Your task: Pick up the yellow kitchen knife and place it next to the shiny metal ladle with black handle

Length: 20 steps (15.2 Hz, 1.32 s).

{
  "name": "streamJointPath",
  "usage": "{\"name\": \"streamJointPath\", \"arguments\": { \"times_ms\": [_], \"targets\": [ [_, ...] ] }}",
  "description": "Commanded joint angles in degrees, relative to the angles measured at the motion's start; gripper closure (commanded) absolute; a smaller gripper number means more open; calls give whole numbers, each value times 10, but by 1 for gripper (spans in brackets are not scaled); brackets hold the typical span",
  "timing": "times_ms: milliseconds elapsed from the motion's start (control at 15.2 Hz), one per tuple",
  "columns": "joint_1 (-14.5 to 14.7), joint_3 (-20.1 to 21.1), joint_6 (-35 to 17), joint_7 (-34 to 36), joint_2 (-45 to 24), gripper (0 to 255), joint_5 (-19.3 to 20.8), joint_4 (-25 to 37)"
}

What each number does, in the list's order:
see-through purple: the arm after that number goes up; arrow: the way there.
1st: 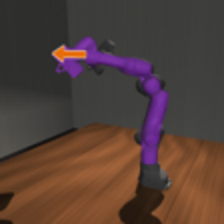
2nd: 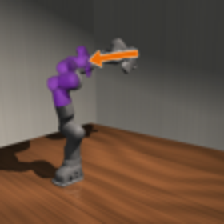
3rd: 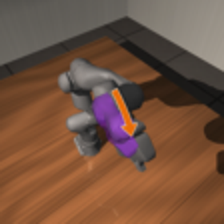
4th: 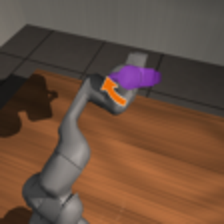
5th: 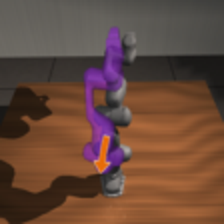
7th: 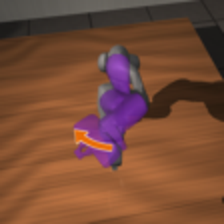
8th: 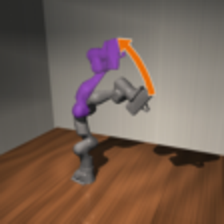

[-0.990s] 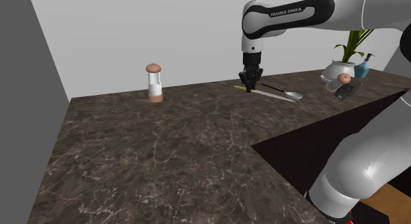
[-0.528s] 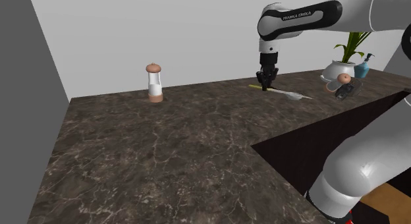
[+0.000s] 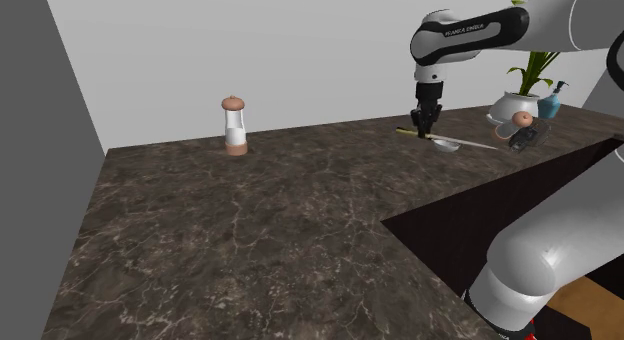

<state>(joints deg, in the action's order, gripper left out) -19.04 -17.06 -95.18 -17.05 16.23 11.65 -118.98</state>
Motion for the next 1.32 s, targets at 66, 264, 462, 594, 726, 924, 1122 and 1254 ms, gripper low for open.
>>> {"name": "streamJointPath", "arguments": {
  "times_ms": [66,264,462,594,726,924,1122,1254],
  "targets": [
    [-2,-4,-23,-1,-3,255,2,-20],
    [-2,-6,-46,1,-5,255,3,-40],
    [-3,-8,-69,3,-9,255,3,-60],
    [-3,-9,-85,4,-12,255,4,-72],
    [-4,-10,-100,6,-16,255,4,-85],
    [-4,-12,-124,7,-22,255,4,-102],
    [-4,-14,-138,8,-27,255,5,-112],
    [-4,-14,-138,8,-27,255,5,-112]
  ]
}}
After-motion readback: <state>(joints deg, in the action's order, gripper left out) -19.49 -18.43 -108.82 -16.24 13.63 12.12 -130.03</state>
